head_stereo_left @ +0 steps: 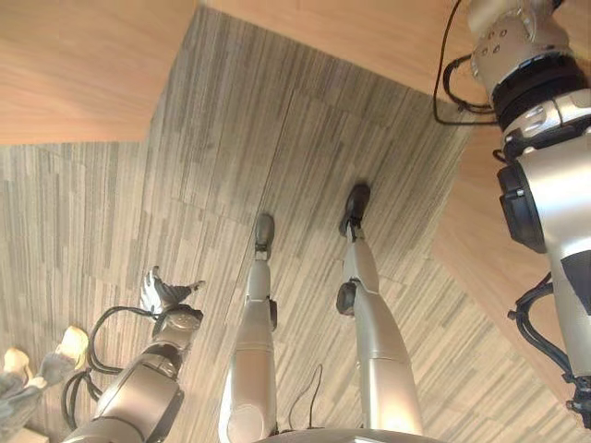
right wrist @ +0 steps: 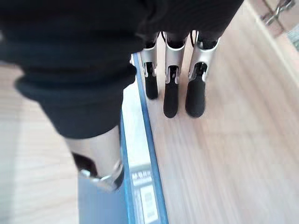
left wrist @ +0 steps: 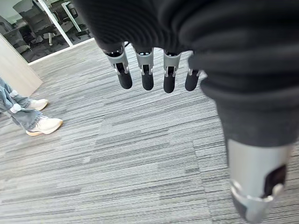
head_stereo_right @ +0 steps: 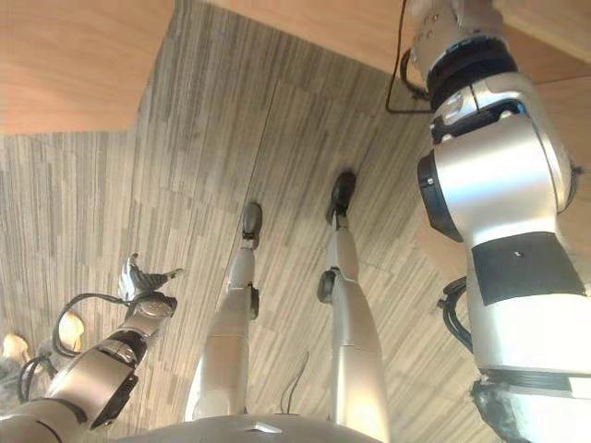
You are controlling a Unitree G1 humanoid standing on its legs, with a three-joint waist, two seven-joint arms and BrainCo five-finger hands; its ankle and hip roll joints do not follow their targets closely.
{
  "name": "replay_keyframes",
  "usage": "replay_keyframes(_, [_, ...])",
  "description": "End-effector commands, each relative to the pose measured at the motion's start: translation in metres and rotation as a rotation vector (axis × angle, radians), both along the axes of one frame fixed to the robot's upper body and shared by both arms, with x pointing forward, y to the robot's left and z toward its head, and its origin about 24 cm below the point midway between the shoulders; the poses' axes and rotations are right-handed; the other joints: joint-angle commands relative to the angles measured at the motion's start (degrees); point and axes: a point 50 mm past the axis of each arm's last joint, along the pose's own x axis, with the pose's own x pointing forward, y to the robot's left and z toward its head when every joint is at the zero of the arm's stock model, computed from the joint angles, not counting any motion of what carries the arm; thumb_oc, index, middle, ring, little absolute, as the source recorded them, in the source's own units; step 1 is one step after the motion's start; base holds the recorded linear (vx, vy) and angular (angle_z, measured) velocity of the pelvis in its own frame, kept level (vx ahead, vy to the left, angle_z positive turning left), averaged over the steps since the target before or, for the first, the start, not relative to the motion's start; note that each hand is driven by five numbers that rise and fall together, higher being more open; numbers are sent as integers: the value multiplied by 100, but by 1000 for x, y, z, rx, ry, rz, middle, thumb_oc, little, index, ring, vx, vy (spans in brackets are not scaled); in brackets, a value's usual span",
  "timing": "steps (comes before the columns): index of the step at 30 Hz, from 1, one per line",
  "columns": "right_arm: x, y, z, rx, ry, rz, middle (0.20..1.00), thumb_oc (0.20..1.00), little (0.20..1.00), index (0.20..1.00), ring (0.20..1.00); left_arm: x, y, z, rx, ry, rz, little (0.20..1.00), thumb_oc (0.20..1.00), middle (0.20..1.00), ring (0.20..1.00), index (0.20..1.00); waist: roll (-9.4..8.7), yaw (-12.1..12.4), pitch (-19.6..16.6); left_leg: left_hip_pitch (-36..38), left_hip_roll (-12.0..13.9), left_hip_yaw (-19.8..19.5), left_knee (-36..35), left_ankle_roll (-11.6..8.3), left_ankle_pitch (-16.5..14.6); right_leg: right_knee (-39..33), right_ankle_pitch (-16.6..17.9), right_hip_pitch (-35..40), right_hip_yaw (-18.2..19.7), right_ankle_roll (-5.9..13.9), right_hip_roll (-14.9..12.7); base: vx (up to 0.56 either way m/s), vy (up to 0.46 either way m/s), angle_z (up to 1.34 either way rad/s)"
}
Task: Put the empty folder in the office cabinet
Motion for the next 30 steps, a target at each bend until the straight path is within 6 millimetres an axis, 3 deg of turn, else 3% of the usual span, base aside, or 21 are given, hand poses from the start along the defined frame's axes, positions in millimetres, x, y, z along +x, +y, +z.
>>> replay_keyframes(1, [0,12,-3,32,45,-42,200,200,200,200,200,7,25,18,51,-64,115,1000,1000,1000,1000,1000,-111,-39,181,879,155,-69,-65,-63,-925,372,-1103,502,-3,803,-564,8,93,-2])
replay_keyframes(2, [6,8,-24,69,111,-57,200,200,200,200,200,10,20,18,42,-73,111,1000,1000,1000,1000,1000,-101,-59,74,1010,137,-51,-65,-44,-970,357,-1100,643,10,804,-590,8,72,-2])
replay_keyframes(5, [8,3,-35,85,146,-68,200,200,200,200,200,8,18,16,39,-67,111,1000,1000,1000,1000,1000,-84,-46,35,1105,130,-44,-65,-37,-988,336,-1097,760,17,809,-607,24,80,-3])
replay_keyframes(6, [14,-11,-68,116,242,-91,200,200,200,200,200,-3,14,4,21,-33,125,1000,1000,1000,1000,1000,-29,-23,-134,1370,126,-10,-65,-7,-1051,285,-1100,1093,4,818,-681,55,92,-6])
replay_keyframes(7, [15,-11,-69,116,244,-91,200,200,200,200,200,-4,14,4,21,-31,125,1000,1000,1000,1000,1000,-28,-20,-130,1388,127,-10,-65,-6,-1055,276,-1099,1117,2,820,-679,73,116,-8])
replay_keyframes(11, [20,-25,-122,153,351,-76,200,200,200,200,200,-22,13,-11,-4,22,150,1000,1000,1000,1000,1000,27,-22,-336,1860,102,30,-65,36,-1104,182,-1100,1696,-39,826,-703,56,73,-9])
replay_keyframes(12, [20,-25,-122,153,351,-76,200,200,200,200,200,-22,13,-11,-4,22,150,1000,1000,1000,1000,1000,27,-22,-336,1860,102,30,-65,36,-1104,182,-1100,1696,-39,826,-703,4,69,-4])
replay_keyframes(13, [21,-25,-141,147,390,-63,200,200,200,200,200,-27,11,-16,-12,40,150,1000,1000,1000,1000,1000,27,-50,-393,1986,70,39,-65,55,-1095,152,-1070,1841,-63,831,-744,-7,128,-2])
replay_keyframes(14, [21,-22,-185,109,474,-27,200,200,200,200,200,-40,8,-27,-28,93,155,1000,1000,1000,1000,1000,46,-100,-490,2305,25,79,-65,111,-1141,78,-1067,2217,-78,842,-758,11,167,-1])
replay_keyframes(15, [18,-20,-211,85,516,4,200,200,200,200,200,-46,6,-32,-46,116,165,1000,1000,1000,1000,1000,54,-140,-536,2495,24,104,-65,129,-1182,62,-1089,2398,-67,858,-733,22,229,-6])
replay_keyframes(17, [-1,-11,-284,21,625,89,200,200,200,200,200,-61,4,-42,-80,182,200,1000,1000,1000,1000,1000,51,-345,-675,2927,-42,189,-65,233,-1213,11,-1089,2836,-55,868,-742,18,165,-9])
replay_keyframes(18, [-1,-11,-285,21,626,89,200,200,200,200,200,-62,4,-43,-80,183,200,1000,1000,1000,1000,1000,36,-363,-683,2913,-70,177,-65,240,-1188,1,-1069,2832,-58,872,-770,19,140,-12])
replay_keyframes(19, [-22,-3,-331,-27,714,152,200,200,200,200,200,-69,-1,-49,-112,216,215,1000,1000,1000,1000,1000,59,-498,-782,3160,-120,223,-65,307,-1185,-40,-1073,3103,-59,878,-760,3,92,-18])
replay_keyframes(20, [-22,-3,-331,-27,715,152,200,200,200,200,200,-69,-1,-49,-112,216,215,1000,1000,1000,1000,1000,60,-498,-778,3166,-119,222,-65,307,-1186,-40,-1074,3109,-60,878,-759,7,120,-27])
replay_keyframes(21, [-36,-1,-353,-54,752,191,200,200,200,200,200,-73,-2,-52,-138,229,231,1000,1000,1000,1000,1000,76,-548,-802,3282,-142,251,-65,352,-1184,-40,-1085,3233,-80,889,-762,2,112,-29])
replay_keyframes(22, [-63,5,-393,-82,844,260,200,200,200,200,200,-80,-5,-57,-161,253,244,1000,1000,1000,1000,1000,127,-633,-878,3471,-194,306,-65,416,-1179,-40,-1111,3446,-87,890,-765,2,112,-24])
replay_keyframes(24, [-64,5,-394,-83,847,260,200,200,200,200,200,-81,-5,-57,-162,255,244,1000,1000,1000,1000,1000,131,-632,-866,3499,-190,307,-65,416,-1185,-40,-1116,3473,-88,891,-762,9,53,-14])
replay_keyframes(26, [-100,2,-430,-157,937,332,200,200,200,200,200,-94,-8,-65,-185,301,253,1000,1000,1000,1000,1000,186,-730,-1001,3827,-284,365,-65,498,-1182,-40,-1168,3843,-53,903,-764,-3,75,-19])
replay_keyframes(27, [-100,2,-430,-158,938,332,200,200,200,200,200,-95,-8,-65,-185,302,253,1000,1000,1000,1000,1000,187,-729,-993,3843,-283,366,-65,498,-1185,-40,-1170,3860,-53,904,-763,-50,86,-7])
replay_keyframes(29, [-128,-12,-456,-160,1026,360,200,200,200,200,200,-112,-5,-72,-198,352,263,1000,1000,1000,1000,1000,254,-747,-1079,4134,-381,402,-65,584,-1186,-40,-1199,4189,-71,921,-785,-66,56,-11])
replay_keyframes(30, [-143,-20,-470,-156,1097,361,1000,1000,1000,1000,1000,-123,-3,-76,-203,386,274,1000,1000,1000,1000,1000,273,-738,-1153,4275,-445,426,-65,644,-1220,-40,-1194,4330,-78,923,-805,-42,33,-12])
